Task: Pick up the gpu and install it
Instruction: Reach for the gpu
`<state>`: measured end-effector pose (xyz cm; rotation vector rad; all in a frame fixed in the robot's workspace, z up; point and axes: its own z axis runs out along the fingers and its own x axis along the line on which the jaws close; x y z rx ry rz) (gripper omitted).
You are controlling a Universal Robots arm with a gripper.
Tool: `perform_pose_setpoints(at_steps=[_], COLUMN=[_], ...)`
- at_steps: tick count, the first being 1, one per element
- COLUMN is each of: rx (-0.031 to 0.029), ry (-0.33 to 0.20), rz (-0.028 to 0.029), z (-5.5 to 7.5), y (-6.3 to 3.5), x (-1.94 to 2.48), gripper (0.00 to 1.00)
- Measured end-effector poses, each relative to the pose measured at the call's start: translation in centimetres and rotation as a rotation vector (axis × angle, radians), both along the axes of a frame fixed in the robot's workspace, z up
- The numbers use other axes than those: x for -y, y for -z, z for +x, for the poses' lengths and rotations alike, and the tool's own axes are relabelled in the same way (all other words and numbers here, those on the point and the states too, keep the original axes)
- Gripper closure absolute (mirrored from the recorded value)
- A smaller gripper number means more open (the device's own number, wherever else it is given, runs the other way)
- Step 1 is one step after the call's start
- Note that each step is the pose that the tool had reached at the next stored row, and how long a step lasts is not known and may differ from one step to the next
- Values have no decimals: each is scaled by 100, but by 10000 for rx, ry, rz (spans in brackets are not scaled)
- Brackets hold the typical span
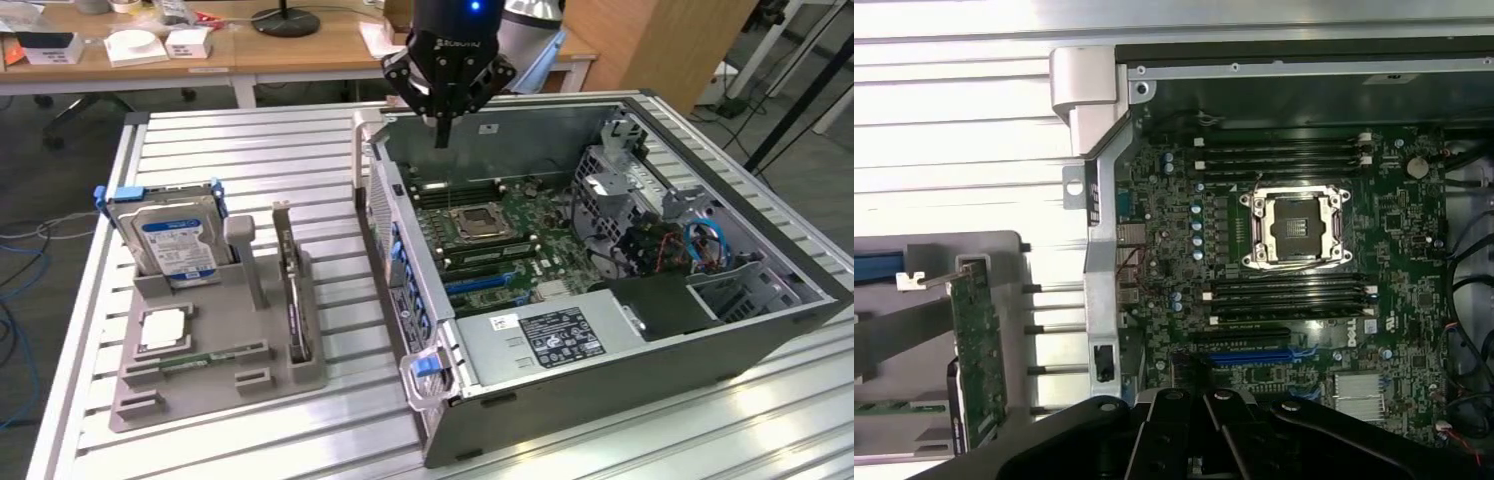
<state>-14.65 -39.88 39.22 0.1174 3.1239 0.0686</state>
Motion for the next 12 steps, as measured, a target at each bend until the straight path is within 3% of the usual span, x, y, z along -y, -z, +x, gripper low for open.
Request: perform_pose_setpoints(at_steps=[12], rx=[-1], ry=[-2], rz=[-1], z=[-83], y=[2], x=[0], gripper=[89])
